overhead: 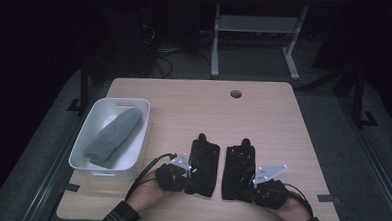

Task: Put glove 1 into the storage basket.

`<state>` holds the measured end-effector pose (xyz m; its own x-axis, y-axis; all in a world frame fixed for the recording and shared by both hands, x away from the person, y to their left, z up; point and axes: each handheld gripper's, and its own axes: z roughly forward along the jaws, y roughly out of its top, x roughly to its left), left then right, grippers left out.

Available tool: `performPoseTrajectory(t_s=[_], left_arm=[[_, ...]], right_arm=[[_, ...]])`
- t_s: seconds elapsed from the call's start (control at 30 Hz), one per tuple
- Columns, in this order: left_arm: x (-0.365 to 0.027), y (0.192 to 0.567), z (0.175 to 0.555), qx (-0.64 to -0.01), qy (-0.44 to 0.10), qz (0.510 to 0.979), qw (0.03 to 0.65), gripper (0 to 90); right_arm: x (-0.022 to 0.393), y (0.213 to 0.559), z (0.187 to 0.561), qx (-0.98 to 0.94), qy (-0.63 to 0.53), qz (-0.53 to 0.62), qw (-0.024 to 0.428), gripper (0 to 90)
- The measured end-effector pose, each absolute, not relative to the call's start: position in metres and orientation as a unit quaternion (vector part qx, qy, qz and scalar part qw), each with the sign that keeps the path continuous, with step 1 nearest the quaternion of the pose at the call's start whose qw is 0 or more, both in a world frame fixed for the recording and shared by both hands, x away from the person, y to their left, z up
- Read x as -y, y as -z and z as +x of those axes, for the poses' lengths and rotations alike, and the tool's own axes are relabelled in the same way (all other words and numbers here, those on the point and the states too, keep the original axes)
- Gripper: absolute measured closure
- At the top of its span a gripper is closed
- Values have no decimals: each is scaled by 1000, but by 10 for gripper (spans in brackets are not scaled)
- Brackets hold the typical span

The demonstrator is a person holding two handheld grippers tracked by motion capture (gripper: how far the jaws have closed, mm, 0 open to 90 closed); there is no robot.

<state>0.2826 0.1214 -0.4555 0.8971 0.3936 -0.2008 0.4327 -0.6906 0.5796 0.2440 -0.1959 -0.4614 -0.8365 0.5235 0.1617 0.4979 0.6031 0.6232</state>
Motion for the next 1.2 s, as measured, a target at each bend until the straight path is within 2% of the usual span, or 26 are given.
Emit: performPoseTrajectory(t_s=[0.27, 0.4, 0.5, 0.57, 0.77, 0.93, 1.2], left_arm=[[-123, 448, 281, -229, 23, 914, 334, 842], [-128, 440, 290, -262, -10, 896, 358, 744], [-127, 441, 293, -277, -19, 890, 362, 708], [-126, 441, 296, -284, -33, 888, 359, 630], [-127, 444, 307, -304, -44, 885, 350, 528], [-129, 446, 315, -323, -53, 878, 349, 493], [-132, 453, 324, -343, -57, 874, 339, 492]], right_arm=[[199, 454, 241, -888, -363, 282, 23, 876], [208, 448, 256, -876, -370, 306, 50, 889], [210, 448, 267, -873, -367, 316, 58, 898], [212, 448, 279, -871, -361, 326, 74, 900], [215, 449, 297, -866, -357, 339, 82, 900], [212, 456, 305, -875, -338, 338, 80, 900], [202, 461, 305, -882, -331, 328, 75, 900]])
